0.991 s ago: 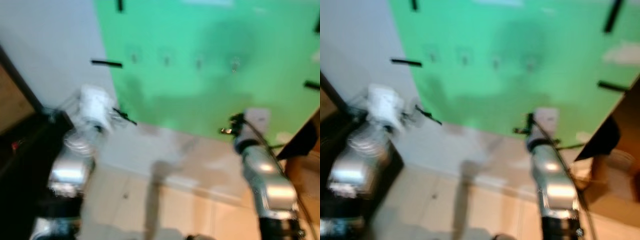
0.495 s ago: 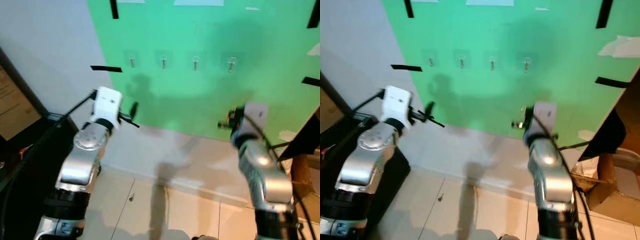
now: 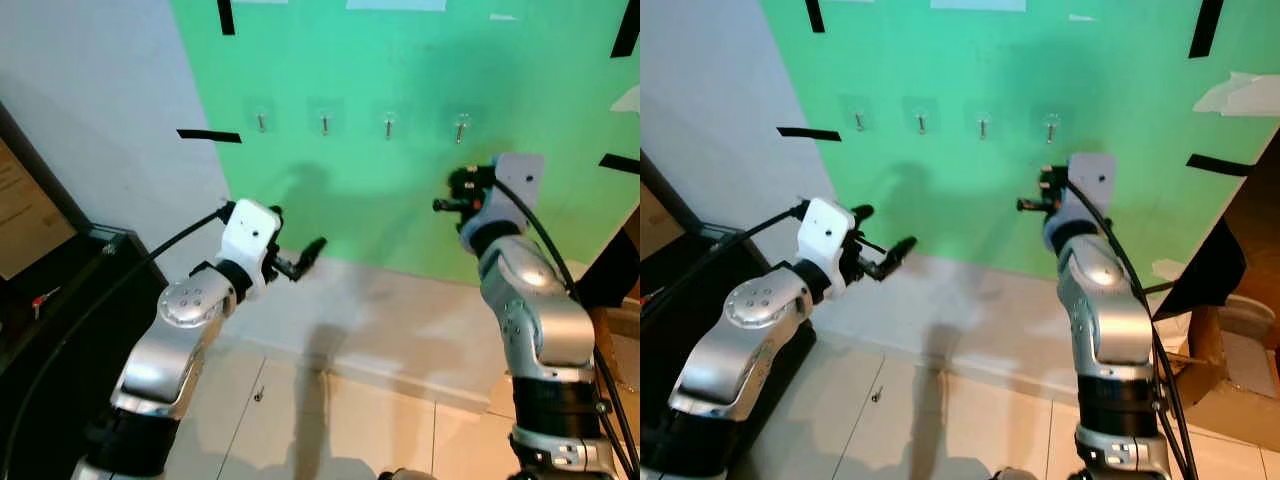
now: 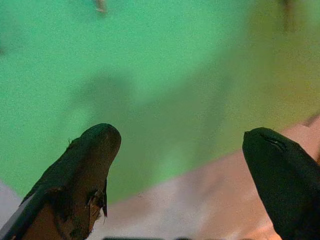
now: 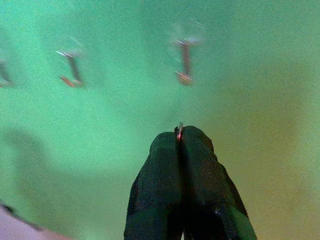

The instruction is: Hang keys on a hook

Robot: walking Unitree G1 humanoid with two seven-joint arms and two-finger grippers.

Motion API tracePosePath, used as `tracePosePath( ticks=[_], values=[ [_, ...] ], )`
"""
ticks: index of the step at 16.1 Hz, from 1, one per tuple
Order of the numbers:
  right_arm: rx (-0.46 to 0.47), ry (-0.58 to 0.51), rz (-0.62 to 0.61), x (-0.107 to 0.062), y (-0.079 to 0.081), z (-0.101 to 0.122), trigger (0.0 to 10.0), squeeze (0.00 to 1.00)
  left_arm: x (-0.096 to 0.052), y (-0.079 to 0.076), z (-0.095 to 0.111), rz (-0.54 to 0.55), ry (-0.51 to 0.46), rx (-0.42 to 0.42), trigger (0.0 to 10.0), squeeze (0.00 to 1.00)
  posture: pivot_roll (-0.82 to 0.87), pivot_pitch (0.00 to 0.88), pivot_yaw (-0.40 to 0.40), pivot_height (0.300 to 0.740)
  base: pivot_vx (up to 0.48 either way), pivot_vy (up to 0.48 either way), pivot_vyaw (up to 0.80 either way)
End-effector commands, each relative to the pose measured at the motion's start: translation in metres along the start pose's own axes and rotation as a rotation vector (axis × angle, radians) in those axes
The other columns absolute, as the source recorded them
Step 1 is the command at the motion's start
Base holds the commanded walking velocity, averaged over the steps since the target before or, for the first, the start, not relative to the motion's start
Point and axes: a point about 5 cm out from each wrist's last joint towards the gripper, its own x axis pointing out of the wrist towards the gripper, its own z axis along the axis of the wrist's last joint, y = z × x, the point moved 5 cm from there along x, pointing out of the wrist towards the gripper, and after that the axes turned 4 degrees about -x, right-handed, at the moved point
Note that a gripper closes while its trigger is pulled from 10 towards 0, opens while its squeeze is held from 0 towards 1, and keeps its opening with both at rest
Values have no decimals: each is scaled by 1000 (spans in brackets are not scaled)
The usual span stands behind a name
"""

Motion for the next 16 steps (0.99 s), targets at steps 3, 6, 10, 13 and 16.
tracePosePath(
  ticks=[3,6,10,13,16],
  values=[
    [53,-5,42,3,6,6,10000,0,-2,-7,2,-63,0,1,10000,0,-87,0,77,740,0,0,0],
    [104,-17,21,6,-2,11,10000,0,-3,-9,3,-89,1,7,10000,0,-91,0,81,740,0,0,0],
    [163,-41,6,12,-10,19,10000,0,-4,-12,4,-118,-5,11,10000,0,-82,0,82,740,0,0,0],
    [189,-52,16,14,-9,23,10000,0,-5,-15,4,-139,-6,11,10000,0,-80,0,82,740,0,0,0],
    [205,-70,28,17,-9,28,10000,0,-7,-19,5,-175,-13,-1,10000,0,-83,0,86,740,0,0,0]
  ],
)
